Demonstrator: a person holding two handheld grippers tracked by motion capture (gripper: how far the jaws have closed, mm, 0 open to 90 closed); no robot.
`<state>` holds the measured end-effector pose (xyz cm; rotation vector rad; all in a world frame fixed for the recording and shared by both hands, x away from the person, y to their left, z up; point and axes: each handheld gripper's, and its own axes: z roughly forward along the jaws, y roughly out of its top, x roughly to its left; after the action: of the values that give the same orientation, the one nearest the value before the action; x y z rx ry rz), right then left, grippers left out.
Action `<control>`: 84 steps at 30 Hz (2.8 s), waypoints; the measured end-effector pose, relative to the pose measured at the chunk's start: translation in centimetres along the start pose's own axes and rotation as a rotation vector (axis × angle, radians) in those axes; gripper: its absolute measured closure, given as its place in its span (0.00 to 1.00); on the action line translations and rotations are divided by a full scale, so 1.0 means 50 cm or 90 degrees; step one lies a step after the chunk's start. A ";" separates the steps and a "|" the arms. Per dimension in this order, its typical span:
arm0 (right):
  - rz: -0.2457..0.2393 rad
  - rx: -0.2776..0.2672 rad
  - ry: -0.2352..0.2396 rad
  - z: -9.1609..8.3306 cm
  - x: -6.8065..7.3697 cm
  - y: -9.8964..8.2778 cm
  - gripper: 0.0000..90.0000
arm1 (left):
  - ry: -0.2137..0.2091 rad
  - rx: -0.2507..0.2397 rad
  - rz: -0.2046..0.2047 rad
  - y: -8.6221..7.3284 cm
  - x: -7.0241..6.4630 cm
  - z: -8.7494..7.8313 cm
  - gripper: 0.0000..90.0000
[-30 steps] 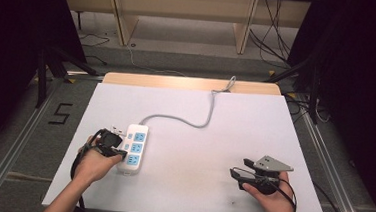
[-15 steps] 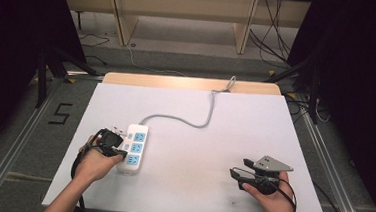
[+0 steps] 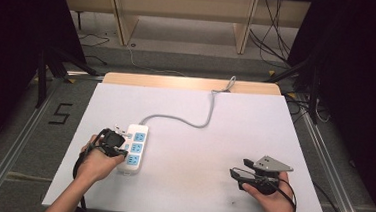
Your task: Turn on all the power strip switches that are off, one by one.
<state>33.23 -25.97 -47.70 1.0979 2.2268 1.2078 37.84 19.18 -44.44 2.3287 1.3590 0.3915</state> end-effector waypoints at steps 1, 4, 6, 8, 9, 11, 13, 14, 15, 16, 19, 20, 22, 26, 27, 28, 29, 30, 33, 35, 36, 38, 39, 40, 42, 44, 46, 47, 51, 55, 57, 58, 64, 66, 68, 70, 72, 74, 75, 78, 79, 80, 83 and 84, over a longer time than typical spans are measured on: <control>0.000 0.000 0.000 0.000 -0.001 0.000 0.39 | -0.004 0.002 -0.002 0.000 0.003 -0.001 1.00; 0.001 0.000 0.000 0.000 -0.001 0.000 0.39 | -0.011 -0.010 -0.018 -0.004 0.010 -0.001 1.00; 0.002 0.000 0.000 0.000 -0.001 0.000 0.39 | -0.003 -0.007 -0.020 -0.005 0.013 -0.002 1.00; 0.000 0.000 -0.001 0.001 -0.001 0.000 0.39 | -0.004 -0.009 -0.018 -0.006 0.014 -0.002 1.00; 0.000 0.001 0.000 0.000 -0.001 0.000 0.39 | -0.003 -0.009 -0.016 -0.006 0.014 -0.003 1.00; -0.001 0.001 -0.001 0.001 -0.001 0.000 0.39 | -0.009 -0.009 -0.015 -0.006 0.012 -0.004 1.00; 0.000 0.001 -0.001 0.001 -0.001 0.000 0.39 | -0.026 -0.014 -0.023 -0.006 0.010 -0.005 1.00; 0.000 0.001 -0.001 0.001 -0.001 0.000 0.39 | -0.028 -0.015 -0.024 -0.006 0.009 -0.006 1.00; 0.000 0.001 -0.001 0.001 -0.001 0.000 0.39 | -0.027 -0.014 -0.024 -0.006 0.009 -0.006 1.00; 0.000 0.001 -0.001 0.001 -0.001 0.000 0.39 | -0.027 -0.012 -0.023 -0.005 0.009 -0.006 1.00; 0.002 0.000 -0.001 0.000 -0.002 0.000 0.39 | -0.029 -0.011 -0.025 -0.005 0.009 -0.005 1.00; 0.001 0.000 -0.001 -0.001 -0.002 0.000 0.39 | -0.026 -0.010 -0.023 -0.005 0.009 -0.005 1.00; 0.001 -0.001 -0.001 -0.001 -0.001 0.000 0.39 | -0.026 -0.010 -0.023 -0.005 0.008 -0.004 1.00; 0.000 -0.001 -0.001 -0.001 -0.001 0.000 0.39 | -0.031 0.000 -0.025 -0.005 0.012 -0.005 1.00; 0.000 -0.001 0.000 -0.001 -0.001 0.000 0.39 | -0.032 -0.001 -0.026 -0.005 0.014 -0.004 1.00; 0.001 0.000 0.000 -0.001 -0.001 0.000 0.39 | -0.035 -0.002 -0.028 -0.005 0.015 -0.004 1.00; 0.001 0.001 0.000 0.000 -0.001 0.000 0.39 | -0.036 -0.004 -0.031 -0.006 0.015 -0.004 1.00; 0.001 0.001 0.000 0.000 -0.001 0.000 0.39 | -0.035 -0.003 -0.029 -0.006 0.015 -0.004 1.00; 0.000 0.001 0.000 0.000 0.000 0.000 0.39 | -0.031 -0.001 -0.023 -0.005 0.013 -0.003 1.00; 0.000 0.000 0.000 0.000 0.001 0.000 0.39 | -0.029 -0.002 -0.023 -0.005 0.011 -0.002 1.00; 0.000 0.000 0.000 0.000 0.001 0.000 0.39 | -0.029 -0.001 -0.023 -0.005 0.011 -0.002 1.00; 0.000 0.000 -0.001 0.000 0.002 0.000 0.39 | -0.030 -0.001 -0.018 -0.005 0.010 0.000 1.00; 0.000 0.000 -0.001 0.000 0.002 0.000 0.39 | -0.026 0.000 -0.017 -0.004 0.008 0.000 1.00; 0.000 0.000 -0.001 0.000 0.002 0.000 0.39 | -0.026 -0.001 -0.014 -0.004 0.007 0.000 1.00; 0.000 0.000 -0.001 -0.001 0.001 0.000 0.39 | -0.031 -0.004 -0.016 -0.005 0.008 0.000 1.00; 0.000 -0.001 0.000 -0.001 0.000 0.000 0.39 | -0.041 -0.009 -0.017 -0.007 0.013 0.000 1.00; 0.000 -0.002 0.000 -0.001 -0.001 0.000 0.39 | -0.053 -0.018 -0.023 -0.011 0.018 0.000 1.00; 0.000 -0.001 0.000 -0.001 -0.001 0.000 0.39 | -0.058 -0.021 -0.025 -0.012 0.020 0.000 1.00; 0.000 -0.001 0.000 0.000 -0.002 0.000 0.39 | -0.059 -0.034 -0.013 -0.014 0.021 0.000 1.00; 0.002 -0.001 -0.001 -0.001 -0.002 0.000 0.39 | -0.057 -0.035 0.000 -0.014 0.019 -0.001 1.00; 0.002 -0.004 -0.001 -0.002 -0.002 0.000 0.39 | -0.054 -0.043 0.007 -0.014 0.016 -0.002 1.00; 0.001 -0.004 -0.002 -0.002 -0.002 0.000 0.39 | -0.053 -0.049 0.009 -0.015 0.016 -0.003 0.99; 0.003 -0.004 -0.001 -0.002 -0.003 0.000 0.39 | -0.053 -0.110 0.022 -0.013 0.013 -0.013 0.88; 0.003 -0.004 -0.001 -0.003 -0.003 0.000 0.39 | -0.050 -0.128 0.018 -0.014 0.013 -0.017 0.86; 0.003 -0.004 0.000 -0.003 -0.003 0.000 0.39 | -0.059 -0.161 0.019 -0.016 0.011 -0.020 0.82; 0.003 -0.005 0.001 -0.003 -0.003 0.000 0.39 | -0.072 -0.196 0.040 -0.017 0.009 -0.023 0.76; 0.002 -0.005 0.001 -0.004 -0.003 0.000 0.39 | -0.090 -0.233 0.060 -0.020 0.005 -0.023 0.69; 0.003 -0.006 0.002 -0.005 -0.002 0.000 0.38 | -0.101 -0.254 0.082 -0.023 0.001 -0.020 0.62; 0.002 -0.007 0.003 -0.005 -0.002 -0.001 0.38 | -0.107 -0.258 0.091 -0.025 -0.001 -0.018 0.59; 0.001 -0.006 0.007 -0.006 0.000 0.000 0.38 | -0.114 -0.266 0.114 -0.030 -0.004 -0.011 0.48; 0.000 -0.006 0.007 -0.006 0.001 0.000 0.38 | -0.111 -0.267 0.115 -0.032 -0.006 -0.010 0.43; -0.001 -0.006 0.008 -0.006 0.001 -0.001 0.38 | -0.107 -0.265 0.117 -0.033 -0.007 -0.009 0.39; -0.001 -0.006 0.012 -0.006 0.003 -0.001 0.38 | -0.108 -0.267 0.118 -0.038 -0.008 -0.009 0.33; -0.002 -0.006 0.012 -0.007 0.004 -0.001 0.38 | -0.110 -0.269 0.118 -0.040 -0.008 -0.008 0.32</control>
<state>32.89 -26.01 -47.53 1.0837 2.2335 1.2321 35.95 19.81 -45.06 2.0814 0.8819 0.4686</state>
